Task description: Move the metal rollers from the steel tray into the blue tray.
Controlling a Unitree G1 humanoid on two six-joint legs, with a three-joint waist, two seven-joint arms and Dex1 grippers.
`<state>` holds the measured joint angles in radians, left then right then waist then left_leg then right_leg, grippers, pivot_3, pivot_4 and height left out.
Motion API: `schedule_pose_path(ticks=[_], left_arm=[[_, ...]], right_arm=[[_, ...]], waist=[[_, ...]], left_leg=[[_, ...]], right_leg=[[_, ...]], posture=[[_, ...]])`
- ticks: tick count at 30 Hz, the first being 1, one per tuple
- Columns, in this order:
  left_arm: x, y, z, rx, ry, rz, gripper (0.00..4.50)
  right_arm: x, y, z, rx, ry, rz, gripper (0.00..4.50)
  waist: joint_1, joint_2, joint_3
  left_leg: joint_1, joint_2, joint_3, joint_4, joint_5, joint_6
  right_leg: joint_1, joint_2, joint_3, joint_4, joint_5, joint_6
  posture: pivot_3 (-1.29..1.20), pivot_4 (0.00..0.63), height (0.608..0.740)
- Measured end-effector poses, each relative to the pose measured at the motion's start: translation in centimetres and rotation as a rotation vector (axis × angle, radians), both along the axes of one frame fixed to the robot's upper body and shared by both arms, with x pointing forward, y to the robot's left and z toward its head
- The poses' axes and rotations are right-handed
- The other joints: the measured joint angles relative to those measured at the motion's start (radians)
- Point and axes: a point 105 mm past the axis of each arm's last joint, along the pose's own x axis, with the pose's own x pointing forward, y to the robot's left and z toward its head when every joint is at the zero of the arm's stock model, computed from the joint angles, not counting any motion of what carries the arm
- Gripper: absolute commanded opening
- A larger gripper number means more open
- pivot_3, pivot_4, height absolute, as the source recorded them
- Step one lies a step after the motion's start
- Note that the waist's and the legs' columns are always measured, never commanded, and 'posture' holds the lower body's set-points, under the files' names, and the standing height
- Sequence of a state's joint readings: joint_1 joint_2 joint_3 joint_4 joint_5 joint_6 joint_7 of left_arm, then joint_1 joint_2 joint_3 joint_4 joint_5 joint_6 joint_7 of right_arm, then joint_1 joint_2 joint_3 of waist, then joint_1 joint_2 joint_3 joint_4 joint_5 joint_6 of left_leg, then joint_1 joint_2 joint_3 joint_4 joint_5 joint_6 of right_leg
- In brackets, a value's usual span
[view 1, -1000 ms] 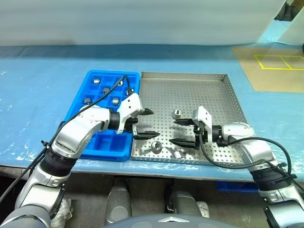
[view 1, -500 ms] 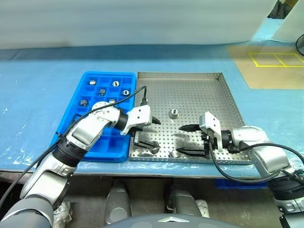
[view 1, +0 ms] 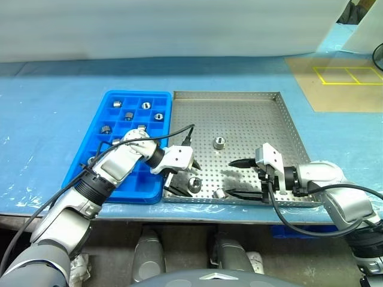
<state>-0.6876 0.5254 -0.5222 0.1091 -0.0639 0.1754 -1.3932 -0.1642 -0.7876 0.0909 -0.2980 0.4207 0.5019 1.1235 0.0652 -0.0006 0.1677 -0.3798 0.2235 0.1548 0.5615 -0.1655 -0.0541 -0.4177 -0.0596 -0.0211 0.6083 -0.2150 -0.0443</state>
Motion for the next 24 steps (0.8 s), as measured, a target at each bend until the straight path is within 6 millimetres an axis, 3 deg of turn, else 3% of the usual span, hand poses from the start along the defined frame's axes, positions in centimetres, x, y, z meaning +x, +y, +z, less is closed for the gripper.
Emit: schedule_pose_path(ticks=[14,17,23,24], left_arm=[[0.4,-1.2,-1.7,0.065,-0.045,-0.026,4.49],[0.3,-1.6,-1.9,0.066,-0.049,-0.033,3.91],[0.1,-1.7,-1.9,0.068,-0.033,-0.041,1.8],[0.1,-1.7,-1.9,0.07,-0.034,-0.045,1.73]], right_arm=[[0.0,0.5,0.4,0.013,-0.017,-0.007,4.5],[0.0,0.5,0.4,0.015,-0.016,-0.012,4.5],[0.0,0.5,0.4,0.015,-0.016,-0.014,4.5],[0.0,0.6,0.4,0.015,-0.017,-0.014,4.5]], waist=[[0.001,0.0,0.0],[0.001,0.0,0.0],[0.0,0.0,0.0],[0.001,0.0,0.0]], left_leg=[[0.001,0.0,0.0,0.0,0.0,0.0],[0.001,0.0,0.0,0.0,0.0,0.0],[0.001,0.0,0.0,0.0,0.0,0.001],[0.001,0.0,0.0,0.0,0.0,0.001]], right_leg=[[0.001,0.0,0.0,0.0,0.0,0.0],[0.001,0.0,0.0,0.0,0.0,0.0],[0.001,0.0,0.0,0.0,0.0,0.0],[0.001,0.0,0.0,0.0,0.0,0.0]], posture=[[-0.16,0.15,0.74],[-0.16,0.15,0.74],[-0.16,0.15,0.74],[-0.16,0.15,0.74]])
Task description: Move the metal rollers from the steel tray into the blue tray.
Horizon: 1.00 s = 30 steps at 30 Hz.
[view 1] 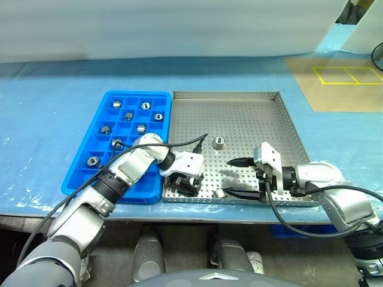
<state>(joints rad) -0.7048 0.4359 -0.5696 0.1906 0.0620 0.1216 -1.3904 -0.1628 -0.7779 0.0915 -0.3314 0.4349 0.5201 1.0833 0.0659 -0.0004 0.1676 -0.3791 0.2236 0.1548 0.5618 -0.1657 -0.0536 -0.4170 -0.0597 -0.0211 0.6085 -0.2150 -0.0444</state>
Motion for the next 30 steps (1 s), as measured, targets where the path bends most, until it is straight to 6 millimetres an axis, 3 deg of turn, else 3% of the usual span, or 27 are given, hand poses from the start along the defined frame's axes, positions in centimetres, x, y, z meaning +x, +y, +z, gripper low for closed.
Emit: schedule_pose_path(ticks=[8,12,14,20,30], left_arm=[[0.3,0.6,0.1,0.02,-0.049,0.012,1.73],[0.8,0.2,0.3,-0.037,-0.047,0.11,1.73],[1.5,0.0,0.9,-0.084,-0.061,0.18,1.73],[3.7,0.4,5.1,-0.332,-0.076,0.534,1.73],[3.2,4.0,6.5,-0.491,-0.026,1.012,1.73]], right_arm=[[0.1,0.1,0.2,0.002,-0.007,0.006,4.5],[0.6,0.4,0.6,0.01,-0.027,0.018,4.5],[0.7,0.4,0.5,0.013,-0.028,0.019,4.5],[0.9,1.1,0.2,0.021,-0.023,0.047,4.5],[3.3,2.6,1.8,0.085,-0.143,0.067,4.5]], waist=[[0.0,0.0,0.0],[0.0,0.0,0.0],[0.001,0.0,0.0],[0.0,0.0,0.0],[0.0,0.0,0.0]], left_leg=[[0.001,0.0,0.0,0.0,0.0,0.0],[0.001,0.0,0.0,0.0,0.0,0.0],[0.001,0.0,0.0,0.0,0.0,0.0],[0.0,0.0,0.0,0.0,0.0,0.0],[-0.001,0.0,-0.001,0.001,0.0,0.001]], right_leg=[[0.001,0.0,0.0,0.0,0.0,0.0],[0.001,0.0,0.0,0.0,0.0,0.0],[0.001,0.0,0.0,0.0,0.0,0.0],[0.001,0.0,0.0,-0.001,0.0,0.0],[0.001,0.0,-0.001,-0.001,0.0,0.0]], posture=[[-0.13,0.15,0.74],[-0.11,0.15,0.74],[-0.1,0.15,0.74],[-0.09,0.15,0.74],[0.01,0.15,0.74]])
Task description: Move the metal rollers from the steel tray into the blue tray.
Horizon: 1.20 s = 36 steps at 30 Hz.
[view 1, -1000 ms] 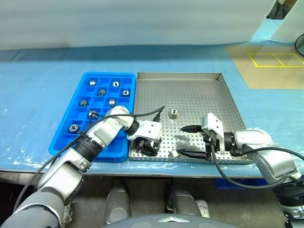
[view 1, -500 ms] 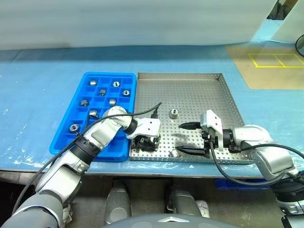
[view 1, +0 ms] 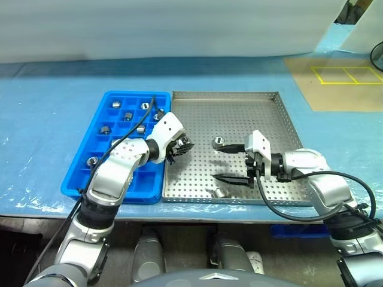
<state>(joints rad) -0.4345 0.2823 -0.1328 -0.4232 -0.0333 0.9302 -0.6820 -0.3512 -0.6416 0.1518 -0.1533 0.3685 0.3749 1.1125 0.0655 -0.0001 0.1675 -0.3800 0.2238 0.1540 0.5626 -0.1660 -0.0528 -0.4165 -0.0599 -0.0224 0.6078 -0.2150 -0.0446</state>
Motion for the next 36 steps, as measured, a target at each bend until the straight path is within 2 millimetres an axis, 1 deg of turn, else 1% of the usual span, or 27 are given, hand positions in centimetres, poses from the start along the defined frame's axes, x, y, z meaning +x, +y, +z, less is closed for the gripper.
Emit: schedule_pose_path(ticks=[3,8,12,16,19,23,25,26,29,33,35,36], left_arm=[[0.1,1.2,0.6,-0.067,-0.016,0.153,1.73],[-0.4,4.2,0.2,-0.079,-0.03,0.372,1.73],[-2.0,6.9,-0.5,-0.122,-0.011,0.577,1.73],[-3.7,8.9,-0.8,-0.127,-0.018,0.719,1.73],[-4.7,9.9,-1.3,-0.146,-0.006,0.798,1.73],[-6.0,11.3,-2.4,-0.131,0.022,0.88,1.73],[-6.7,11.9,-3.1,-0.121,0.04,0.917,1.73],[-7.2,12.2,-3.8,-0.122,0.063,0.943,1.73],[-8.2,12.6,-4.8,-0.129,0.095,0.994,1.73],[-8.7,12.6,-4.9,-0.15,0.081,1.003,1.73],[-8.7,12.5,-4.8,-0.156,0.077,1.0,2.46],[-8.7,12.5,-4.8,-0.158,0.075,0.997,2.66]], right_arm=[[0.7,0.7,0.4,0.018,-0.03,0.014,4.5],[1.0,1.4,0.2,0.028,-0.034,0.043,4.5],[1.2,2.3,-0.2,0.037,-0.017,0.082,4.5],[1.9,3.0,0.4,0.049,-0.044,0.11,4.5],[2.2,3.5,0.8,0.064,-0.05,0.14,4.5],[2.4,4.4,1.2,0.084,-0.062,0.177,4.5],[2.5,4.8,1.2,0.09,-0.064,0.196,4.5],[2.4,5.0,1.1,0.089,-0.06,0.206,4.5],[2.4,5.4,0.8,0.086,-0.047,0.226,4.5],[2.4,5.6,0.8,0.084,-0.051,0.241,4.5],[2.4,5.7,0.9,0.086,-0.051,0.246,4.5],[2.4,5.8,0.9,0.087,-0.05,0.249,4.5]], waist=[[0.003,0.0,0.0],[0.006,0.0,0.0],[0.007,-0.001,0.001],[0.019,-0.001,0.001],[0.034,-0.002,0.001],[0.044,-0.002,0.001],[0.052,-0.002,0.001],[0.056,-0.002,0.001],[0.068,-0.003,0.001],[0.084,-0.003,0.001],[0.086,-0.003,0.001],[0.086,-0.003,0.001]], left_leg=[[-0.001,0.0,-0.001,0.0,0.0,0.0],[-0.003,0.0,-0.001,0.0,0.0,0.002],[-0.004,0.001,-0.002,0.0,0.0,0.003],[-0.004,0.0,-0.002,0.0,-0.001,0.001],[-0.005,0.001,-0.002,0.0,-0.001,0.001],[-0.006,0.0,-0.003,0.0,-0.001,0.001],[-0.007,0.0,-0.003,0.0,-0.001,0.002],[-0.007,0.0,-0.003,0.0,-0.001,0.002],[-0.007,0.001,-0.003,0.0,-0.001,0.002],[-0.007,0.0,-0.003,0.0,-0.001,0.002],[-0.007,0.001,-0.003,-0.001,-0.001,0.002],[-0.007,0.0,-0.003,-0.001,-0.001,0.002]], right_leg=[[0.0,0.0,-0.001,-0.001,0.0,0.0],[-0.001,0.0,-0.002,-0.002,0.0,0.0],[-0.002,0.0,-0.003,-0.002,0.0,0.0],[-0.002,0.0,-0.003,-0.002,0.0,0.0],[-0.002,0.0,-0.003,-0.002,0.0,0.0],[-0.003,0.0,-0.004,-0.003,0.0,0.0],[-0.003,0.0,-0.004,-0.004,0.0,0.0],[-0.003,0.0,-0.004,-0.004,0.0,0.0],[-0.004,0.0,-0.004,-0.004,0.0,0.0],[-0.004,-0.001,-0.003,-0.004,0.0,0.0],[-0.004,0.0,-0.003,-0.004,0.0,0.001],[-0.004,0.0,-0.003,-0.004,0.0,0.001]], posture=[[0.04,0.15,0.74],[0.1,0.15,0.74],[0.15,0.15,0.74],[0.19,0.15,0.74],[0.22,0.15,0.74],[0.26,0.15,0.74],[0.27,0.15,0.74],[0.28,0.15,0.74],[0.29,0.15,0.74],[0.3,0.15,0.74],[0.3,0.15,0.74],[0.3,0.15,0.74]])
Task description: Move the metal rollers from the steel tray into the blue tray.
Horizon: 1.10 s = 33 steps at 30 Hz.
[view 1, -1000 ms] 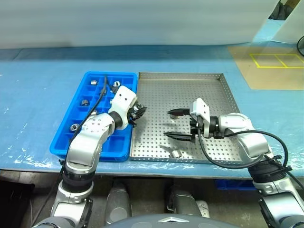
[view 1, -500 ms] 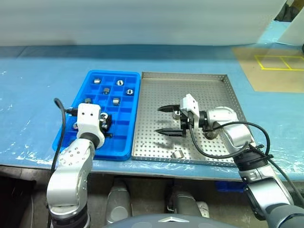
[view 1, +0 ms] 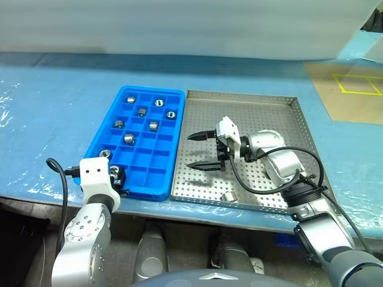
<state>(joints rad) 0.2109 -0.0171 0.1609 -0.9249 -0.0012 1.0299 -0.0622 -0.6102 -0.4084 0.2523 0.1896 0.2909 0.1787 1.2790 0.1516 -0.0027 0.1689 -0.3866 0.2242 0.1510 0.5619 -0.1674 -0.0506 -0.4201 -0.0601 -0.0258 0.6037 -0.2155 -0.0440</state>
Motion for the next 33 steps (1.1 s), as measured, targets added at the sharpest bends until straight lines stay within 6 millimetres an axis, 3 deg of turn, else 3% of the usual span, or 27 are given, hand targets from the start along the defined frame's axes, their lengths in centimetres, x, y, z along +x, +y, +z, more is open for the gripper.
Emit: schedule_pose_path(ticks=[5,11,17,24,33], left_arm=[[0.8,-0.2,0.3,0.042,-0.004,-0.044,4.46],[3.5,-2.9,3.6,0.106,-0.134,-0.223,4.49],[5.6,-6.8,5.7,0.109,-0.222,-0.467,4.49],[6.8,-10.8,5.1,0.087,-0.208,-0.76,4.49],[8.0,-12.5,6.2,0.073,-0.256,-0.929,4.49]], right_arm=[[0.0,0.0,-0.1,-0.012,-0.002,0.0,4.5],[0.2,-0.4,-0.2,-0.017,-0.006,-0.026,4.5],[0.4,-2.4,-0.5,-0.037,0.001,-0.111,4.5],[0.9,-5.2,-0.3,-0.029,0.009,-0.263,4.5],[0.9,-7.2,-0.2,-0.036,0.003,-0.409,4.5]], waist=[[0.001,0.0,0.0],[0.002,0.0,0.0],[-0.007,0.0,0.0],[-0.033,0.0,0.0],[-0.076,0.001,0.0]], left_leg=[[0.0,0.0,0.0,0.0,0.0,0.0],[0.0,0.0,0.0,0.001,0.0,0.0],[0.0,0.0,0.001,0.001,0.0,0.0],[0.001,0.0,0.002,0.001,0.001,-0.001],[0.002,-0.001,0.002,0.001,0.001,-0.002]], right_leg=[[0.0,0.0,0.0,0.0,0.0,0.0],[0.0,0.0,0.001,0.002,0.0,0.0],[-0.001,0.0,0.001,0.002,0.0,0.0],[-0.001,0.0,0.002,0.003,0.0,0.0],[-0.001,0.001,0.003,0.004,0.001,0.0]], posture=[[0.26,0.15,0.74],[0.19,0.15,0.74],[0.12,0.15,0.74],[0.0,0.15,0.74],[-0.08,0.15,0.74]])
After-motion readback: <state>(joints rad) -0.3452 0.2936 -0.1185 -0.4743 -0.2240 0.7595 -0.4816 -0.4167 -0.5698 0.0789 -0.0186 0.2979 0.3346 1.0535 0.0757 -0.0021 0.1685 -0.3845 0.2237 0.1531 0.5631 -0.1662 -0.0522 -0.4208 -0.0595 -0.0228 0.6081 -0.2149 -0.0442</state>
